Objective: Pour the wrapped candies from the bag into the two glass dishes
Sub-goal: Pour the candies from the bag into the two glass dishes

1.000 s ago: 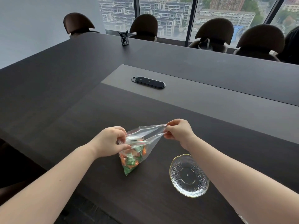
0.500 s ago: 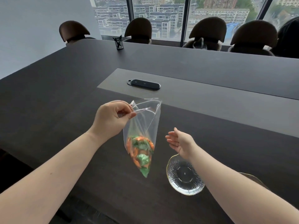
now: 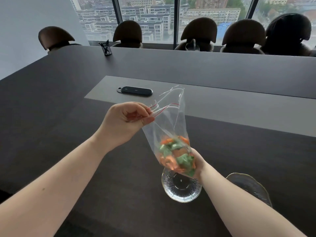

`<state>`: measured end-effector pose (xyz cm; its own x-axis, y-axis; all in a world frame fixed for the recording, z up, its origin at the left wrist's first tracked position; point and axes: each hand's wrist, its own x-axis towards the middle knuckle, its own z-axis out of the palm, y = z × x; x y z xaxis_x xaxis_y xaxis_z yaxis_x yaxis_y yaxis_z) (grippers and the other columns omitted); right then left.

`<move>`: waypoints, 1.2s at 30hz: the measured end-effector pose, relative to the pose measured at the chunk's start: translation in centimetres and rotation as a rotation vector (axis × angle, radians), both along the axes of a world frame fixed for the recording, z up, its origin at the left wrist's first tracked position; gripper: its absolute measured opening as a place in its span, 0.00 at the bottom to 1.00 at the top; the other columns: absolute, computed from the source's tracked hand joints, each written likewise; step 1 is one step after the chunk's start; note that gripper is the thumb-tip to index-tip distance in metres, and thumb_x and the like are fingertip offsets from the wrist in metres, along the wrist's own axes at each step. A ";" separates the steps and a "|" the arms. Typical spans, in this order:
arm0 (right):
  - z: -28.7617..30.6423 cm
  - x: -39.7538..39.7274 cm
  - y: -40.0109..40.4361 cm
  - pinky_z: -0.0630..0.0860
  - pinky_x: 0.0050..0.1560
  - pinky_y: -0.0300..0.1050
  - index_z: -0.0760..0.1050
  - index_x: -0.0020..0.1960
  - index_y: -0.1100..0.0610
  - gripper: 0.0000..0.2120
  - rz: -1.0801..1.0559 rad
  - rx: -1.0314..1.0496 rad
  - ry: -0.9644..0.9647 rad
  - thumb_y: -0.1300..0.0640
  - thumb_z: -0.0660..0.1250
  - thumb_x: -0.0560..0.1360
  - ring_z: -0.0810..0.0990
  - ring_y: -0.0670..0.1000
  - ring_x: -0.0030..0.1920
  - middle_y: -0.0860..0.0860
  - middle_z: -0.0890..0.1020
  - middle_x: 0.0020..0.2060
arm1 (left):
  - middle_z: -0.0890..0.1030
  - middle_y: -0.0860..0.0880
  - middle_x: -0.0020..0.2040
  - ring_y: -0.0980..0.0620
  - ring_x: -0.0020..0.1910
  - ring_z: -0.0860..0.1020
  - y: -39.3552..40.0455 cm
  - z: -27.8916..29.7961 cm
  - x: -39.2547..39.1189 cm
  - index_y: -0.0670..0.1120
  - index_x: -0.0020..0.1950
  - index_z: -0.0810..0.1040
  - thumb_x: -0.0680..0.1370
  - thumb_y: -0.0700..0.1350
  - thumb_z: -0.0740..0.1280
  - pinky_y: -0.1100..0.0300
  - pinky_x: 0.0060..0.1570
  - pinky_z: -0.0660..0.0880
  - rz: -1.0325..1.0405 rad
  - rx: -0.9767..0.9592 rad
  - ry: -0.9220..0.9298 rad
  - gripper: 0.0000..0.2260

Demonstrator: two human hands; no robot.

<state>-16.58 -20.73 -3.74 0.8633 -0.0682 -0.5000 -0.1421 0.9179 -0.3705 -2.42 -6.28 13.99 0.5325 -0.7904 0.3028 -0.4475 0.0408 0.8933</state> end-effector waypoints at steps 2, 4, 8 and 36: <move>0.0 -1.5 -0.8 0.80 0.52 0.56 0.80 0.57 0.59 0.22 -0.075 0.038 0.001 0.43 0.61 0.76 0.80 0.59 0.56 0.58 0.82 0.55 | 0.84 0.58 0.36 0.58 0.37 0.80 0.1 -0.7 -0.3 0.38 0.35 0.79 0.65 0.34 0.73 0.67 0.46 0.78 -0.032 0.024 0.035 0.04; -0.3 -3.0 -1.8 0.77 0.59 0.57 0.74 0.66 0.56 0.25 -0.066 0.024 0.039 0.41 0.58 0.77 0.71 0.58 0.68 0.56 0.75 0.65 | 0.84 0.57 0.36 0.58 0.37 0.80 0.3 -1.4 -0.4 0.37 0.36 0.79 0.65 0.36 0.73 0.68 0.46 0.77 -0.058 0.039 0.068 0.05; -1.6 -5.7 -3.2 0.63 0.72 0.61 0.75 0.65 0.58 0.28 -0.025 -0.145 0.088 0.39 0.61 0.75 0.74 0.60 0.66 0.58 0.78 0.64 | 0.85 0.55 0.38 0.56 0.39 0.82 0.4 -3.3 -0.7 0.37 0.35 0.80 0.64 0.36 0.74 0.66 0.46 0.78 -0.109 0.109 0.082 0.04; 1.4 -11.5 -6.0 0.73 0.30 0.39 0.65 0.35 0.52 0.16 -0.192 -1.052 0.418 0.65 0.70 0.70 0.72 0.45 0.27 0.45 0.74 0.28 | 0.76 0.60 0.60 0.56 0.58 0.77 -1.2 -21.5 -6.8 0.65 0.41 0.81 0.69 0.37 0.69 0.58 0.59 0.73 -0.202 0.760 -0.030 0.20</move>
